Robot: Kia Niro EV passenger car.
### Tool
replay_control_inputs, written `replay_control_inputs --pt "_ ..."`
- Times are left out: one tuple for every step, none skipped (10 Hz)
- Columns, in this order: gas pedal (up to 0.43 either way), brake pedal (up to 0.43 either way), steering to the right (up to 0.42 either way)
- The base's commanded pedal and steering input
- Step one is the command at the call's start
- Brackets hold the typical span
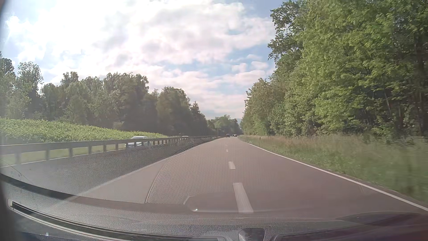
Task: Follow the waypoints while adhering to traffic rules and regulations
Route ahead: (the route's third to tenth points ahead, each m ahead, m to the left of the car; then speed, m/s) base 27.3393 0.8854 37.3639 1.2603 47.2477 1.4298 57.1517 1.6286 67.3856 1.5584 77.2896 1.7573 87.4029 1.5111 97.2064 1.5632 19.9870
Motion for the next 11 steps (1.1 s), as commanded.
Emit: replay_control_inputs --pt "0.189 0.0 0.003" --pt "0.189 0.0 0.003" --pt "0.189 0.0 0.003" --pt "0.189 0.0 0.001" --pt "0.189 0.0 0.0" --pt "0.189 0.0 0.0" --pt "0.189 0.0 0.0" --pt "0.189 0.0 0.0" --pt "0.189 0.0 0.0" --pt "0.189 0.0 0.0" --pt "0.189 0.0 0.0"
